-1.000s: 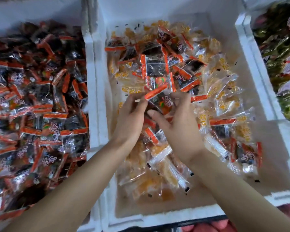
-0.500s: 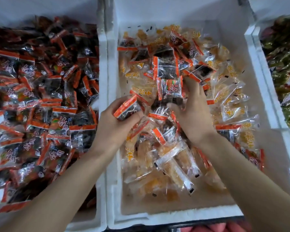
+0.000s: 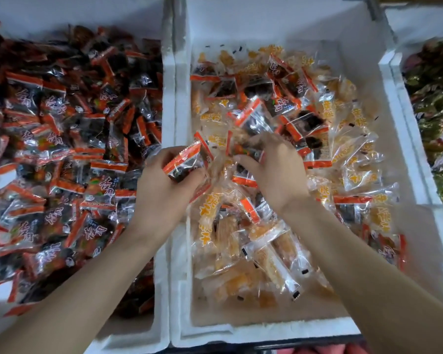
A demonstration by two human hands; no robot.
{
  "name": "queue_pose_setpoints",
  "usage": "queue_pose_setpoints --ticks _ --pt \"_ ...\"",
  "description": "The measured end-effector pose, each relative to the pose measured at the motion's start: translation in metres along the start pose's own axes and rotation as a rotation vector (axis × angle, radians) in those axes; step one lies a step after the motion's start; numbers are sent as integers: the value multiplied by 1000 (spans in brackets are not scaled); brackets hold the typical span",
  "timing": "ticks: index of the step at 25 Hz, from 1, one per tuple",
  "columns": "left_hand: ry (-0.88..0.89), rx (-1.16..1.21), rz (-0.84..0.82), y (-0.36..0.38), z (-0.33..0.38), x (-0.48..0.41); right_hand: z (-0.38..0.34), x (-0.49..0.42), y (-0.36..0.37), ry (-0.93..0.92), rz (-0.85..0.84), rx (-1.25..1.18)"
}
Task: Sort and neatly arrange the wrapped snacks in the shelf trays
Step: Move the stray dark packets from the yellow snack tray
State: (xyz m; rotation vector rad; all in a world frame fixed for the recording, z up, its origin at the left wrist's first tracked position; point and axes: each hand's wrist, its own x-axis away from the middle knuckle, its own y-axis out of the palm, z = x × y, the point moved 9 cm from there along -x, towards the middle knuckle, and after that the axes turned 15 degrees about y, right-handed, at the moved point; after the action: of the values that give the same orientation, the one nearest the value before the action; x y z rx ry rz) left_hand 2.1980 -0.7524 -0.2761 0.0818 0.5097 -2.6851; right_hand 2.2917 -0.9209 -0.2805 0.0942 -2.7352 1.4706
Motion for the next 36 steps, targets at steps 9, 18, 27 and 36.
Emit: queue_pose_setpoints --ticks 9,18,27,36 --pt "-93 -333 213 -134 -35 16 -112 57 57 -234 -152 -42" --pt "-100 -775 -168 -136 -71 -5 -145 75 131 -612 -296 350" --pt "557 -770 -354 -29 15 -10 -41 30 2 -428 110 45" --pt "403 -758 -583 110 33 -89 44 -60 -4 26 -146 498"
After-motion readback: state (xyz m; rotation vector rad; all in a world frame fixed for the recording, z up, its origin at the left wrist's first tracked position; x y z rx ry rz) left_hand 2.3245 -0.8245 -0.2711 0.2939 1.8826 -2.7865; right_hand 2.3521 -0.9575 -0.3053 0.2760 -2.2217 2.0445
